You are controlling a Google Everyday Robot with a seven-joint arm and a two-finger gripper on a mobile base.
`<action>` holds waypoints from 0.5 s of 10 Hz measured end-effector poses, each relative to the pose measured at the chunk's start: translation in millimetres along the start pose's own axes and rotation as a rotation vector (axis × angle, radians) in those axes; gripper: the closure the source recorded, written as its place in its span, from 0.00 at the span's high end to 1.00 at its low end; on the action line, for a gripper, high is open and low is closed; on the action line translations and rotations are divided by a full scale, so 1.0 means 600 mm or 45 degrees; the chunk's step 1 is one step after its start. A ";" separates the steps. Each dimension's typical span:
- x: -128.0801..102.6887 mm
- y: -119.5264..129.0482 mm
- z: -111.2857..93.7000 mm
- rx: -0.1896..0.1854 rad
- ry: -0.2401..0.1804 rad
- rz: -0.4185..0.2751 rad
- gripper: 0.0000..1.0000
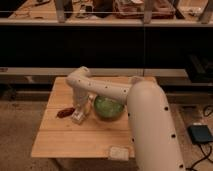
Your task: Stand the bottle upright
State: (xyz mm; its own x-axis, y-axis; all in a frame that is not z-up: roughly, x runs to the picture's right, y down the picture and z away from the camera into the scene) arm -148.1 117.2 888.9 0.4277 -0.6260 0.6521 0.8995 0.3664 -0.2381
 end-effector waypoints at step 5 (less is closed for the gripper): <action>0.001 -0.017 0.011 0.037 0.001 -0.077 0.00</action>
State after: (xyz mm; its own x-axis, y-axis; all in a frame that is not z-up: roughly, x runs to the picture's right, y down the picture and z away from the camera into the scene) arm -157.5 117.7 896.8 0.3727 -0.6483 0.6639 0.9207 0.3478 -0.1771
